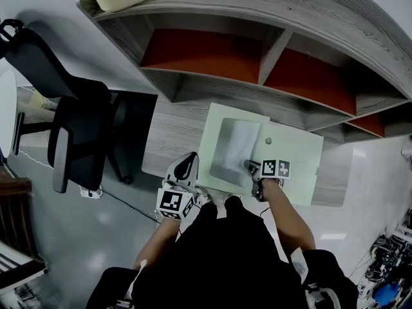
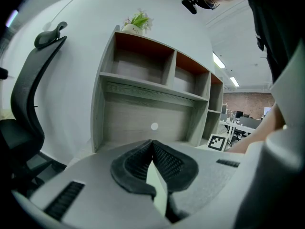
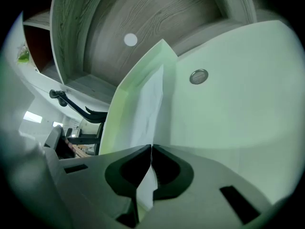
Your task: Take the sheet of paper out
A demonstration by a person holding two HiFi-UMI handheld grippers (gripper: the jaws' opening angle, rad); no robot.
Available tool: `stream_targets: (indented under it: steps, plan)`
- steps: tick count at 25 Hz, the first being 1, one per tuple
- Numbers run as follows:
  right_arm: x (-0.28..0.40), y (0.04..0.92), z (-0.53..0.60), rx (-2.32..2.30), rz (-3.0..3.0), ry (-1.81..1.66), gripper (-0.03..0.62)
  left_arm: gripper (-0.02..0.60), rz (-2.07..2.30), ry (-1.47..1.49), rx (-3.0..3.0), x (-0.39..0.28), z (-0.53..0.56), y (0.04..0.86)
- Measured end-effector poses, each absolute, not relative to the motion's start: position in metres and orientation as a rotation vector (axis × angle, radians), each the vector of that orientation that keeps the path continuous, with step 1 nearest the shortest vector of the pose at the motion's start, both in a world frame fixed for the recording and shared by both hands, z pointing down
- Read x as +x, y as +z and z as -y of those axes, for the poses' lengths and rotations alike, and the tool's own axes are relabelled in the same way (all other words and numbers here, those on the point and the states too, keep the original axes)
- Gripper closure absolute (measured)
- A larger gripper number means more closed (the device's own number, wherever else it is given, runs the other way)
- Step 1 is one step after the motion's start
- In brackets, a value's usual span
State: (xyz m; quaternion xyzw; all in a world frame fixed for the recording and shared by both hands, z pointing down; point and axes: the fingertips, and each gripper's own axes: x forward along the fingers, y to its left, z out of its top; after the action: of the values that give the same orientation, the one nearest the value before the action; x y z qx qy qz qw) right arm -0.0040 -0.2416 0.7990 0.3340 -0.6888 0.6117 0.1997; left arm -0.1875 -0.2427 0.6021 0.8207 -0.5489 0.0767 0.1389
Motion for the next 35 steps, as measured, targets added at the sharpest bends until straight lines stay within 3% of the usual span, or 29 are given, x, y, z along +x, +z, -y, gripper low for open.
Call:
stream_targets:
  steps: [14,35]
  plan:
    - [0.008,0.794,0.238,0.97,1.931,1.7,0.571,0.574,1.58,0.237,2.377,-0.183,0.233,0.602]
    - [0.096,0.753,0.232,1.301,1.946,1.217,0.571,0.574,1.445,0.196,2.496,-0.134,0.23,0.589]
